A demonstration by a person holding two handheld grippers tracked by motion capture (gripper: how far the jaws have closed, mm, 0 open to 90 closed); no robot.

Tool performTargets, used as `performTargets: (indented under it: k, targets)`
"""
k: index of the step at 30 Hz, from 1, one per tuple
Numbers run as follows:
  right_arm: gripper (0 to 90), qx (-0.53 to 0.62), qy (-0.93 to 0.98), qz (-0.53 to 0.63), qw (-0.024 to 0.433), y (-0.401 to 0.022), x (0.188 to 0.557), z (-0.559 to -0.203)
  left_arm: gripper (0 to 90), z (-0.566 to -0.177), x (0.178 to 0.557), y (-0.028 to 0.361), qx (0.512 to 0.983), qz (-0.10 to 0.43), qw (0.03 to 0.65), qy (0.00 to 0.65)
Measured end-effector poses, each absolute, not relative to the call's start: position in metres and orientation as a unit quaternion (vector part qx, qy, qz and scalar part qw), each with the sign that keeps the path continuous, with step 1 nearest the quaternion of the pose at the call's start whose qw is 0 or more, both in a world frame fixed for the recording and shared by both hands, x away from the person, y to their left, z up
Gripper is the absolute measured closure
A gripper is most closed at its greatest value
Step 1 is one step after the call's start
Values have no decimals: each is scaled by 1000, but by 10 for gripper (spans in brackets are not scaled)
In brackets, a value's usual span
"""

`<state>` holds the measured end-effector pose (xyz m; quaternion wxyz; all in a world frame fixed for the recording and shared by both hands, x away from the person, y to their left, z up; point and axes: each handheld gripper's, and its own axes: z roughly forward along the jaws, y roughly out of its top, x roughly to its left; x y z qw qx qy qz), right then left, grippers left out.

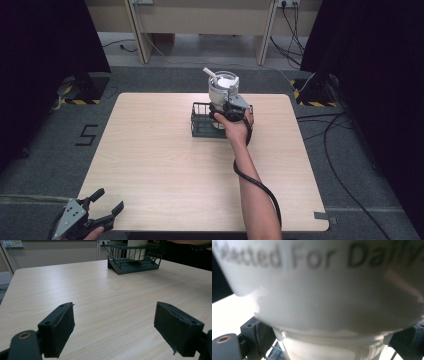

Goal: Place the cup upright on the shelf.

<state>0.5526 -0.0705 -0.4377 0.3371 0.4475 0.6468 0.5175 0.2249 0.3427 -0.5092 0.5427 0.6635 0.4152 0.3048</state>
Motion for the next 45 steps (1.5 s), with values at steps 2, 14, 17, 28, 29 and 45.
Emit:
performTargets:
  k: [2,14,17,28,29,45]
  targets:
    - [67,448,642,520,341,-69,552,-439,160,-509,225,343,664,305,542,415]
    - [3,457,633,525,338,-67,549,-446,160,-509,225,343,665,305,542,414]
    - [3,458,631,525,341,-69,546,-446,159,-509,225,343,665,305,542,413]
    - [3,459,630,521,349,-78,532,-442,160,-509,225,342,666,307,541,412]
    - [3,458,632,518,350,-78,530,-442,160,-509,225,342,665,307,541,412]
    - [4,453,643,512,345,-89,505,-435,159,-508,224,342,666,309,541,412]
